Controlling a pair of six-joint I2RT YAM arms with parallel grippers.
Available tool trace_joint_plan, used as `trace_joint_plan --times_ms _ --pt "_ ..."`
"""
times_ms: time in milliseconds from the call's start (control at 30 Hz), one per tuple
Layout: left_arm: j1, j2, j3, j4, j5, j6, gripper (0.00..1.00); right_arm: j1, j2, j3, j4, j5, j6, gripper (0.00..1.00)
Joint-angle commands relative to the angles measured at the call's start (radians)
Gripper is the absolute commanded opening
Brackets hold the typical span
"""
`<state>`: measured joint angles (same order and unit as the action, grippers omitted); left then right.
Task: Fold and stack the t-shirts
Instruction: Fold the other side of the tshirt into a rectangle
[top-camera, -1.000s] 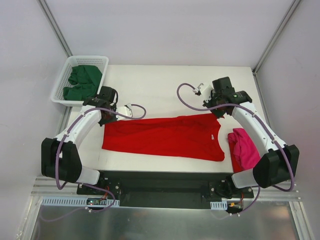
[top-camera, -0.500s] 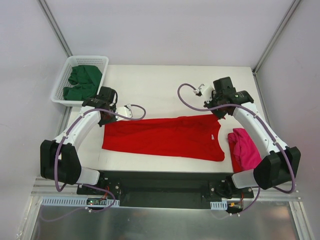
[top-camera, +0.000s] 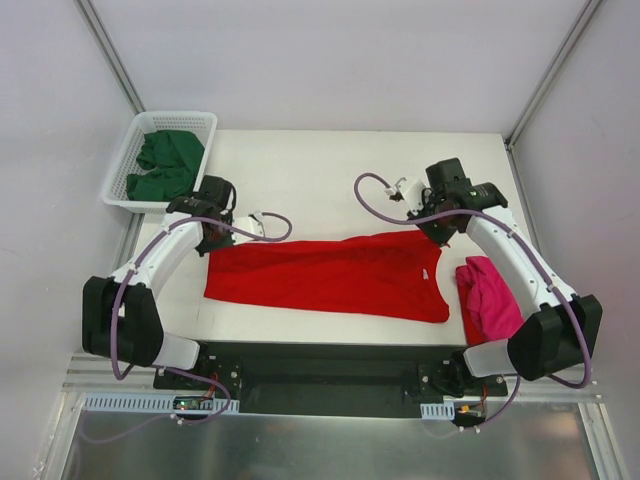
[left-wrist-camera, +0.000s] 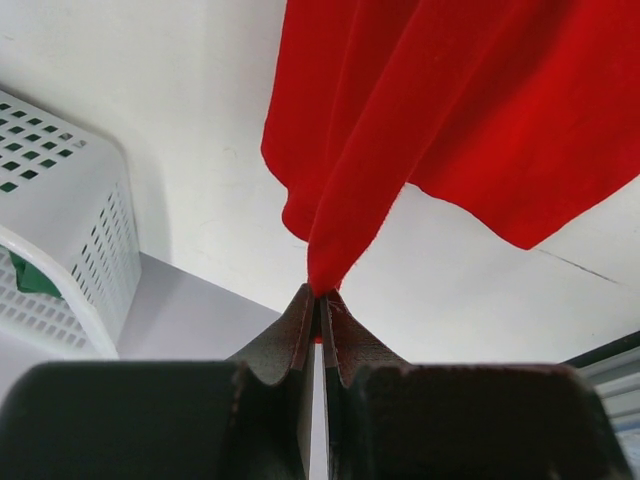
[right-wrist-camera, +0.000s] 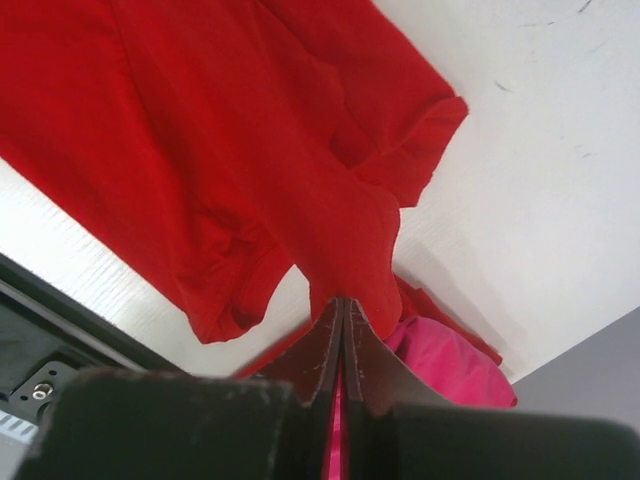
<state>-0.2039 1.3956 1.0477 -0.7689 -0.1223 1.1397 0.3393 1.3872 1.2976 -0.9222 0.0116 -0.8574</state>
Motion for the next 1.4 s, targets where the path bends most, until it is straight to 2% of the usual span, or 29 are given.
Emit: trace_joint_plan --times_ms 0,367,1067,1367 --pt "-0.008 0.045 0.014 -0.032 -0.017 -0.012 0.00 0.010 -0.043 -0.015 -0.073 -0.068 -0.032 0.01" --pt "-0.005 0.151 0.113 -0.010 -0.033 -0.011 0.00 0.018 -0.071 -0.063 -0.101 -0.072 -0.060 0.01" --pt "0.001 0.144 0.204 -0.006 -0.088 0.055 0.00 0.020 -0.091 -0.100 -0.043 -0.041 -0.051 0.01" --pt "0.004 0.174 0.215 0.002 -0.088 0.063 0.00 0.030 -0.169 -0.142 0.083 0.050 -0.031 0.01"
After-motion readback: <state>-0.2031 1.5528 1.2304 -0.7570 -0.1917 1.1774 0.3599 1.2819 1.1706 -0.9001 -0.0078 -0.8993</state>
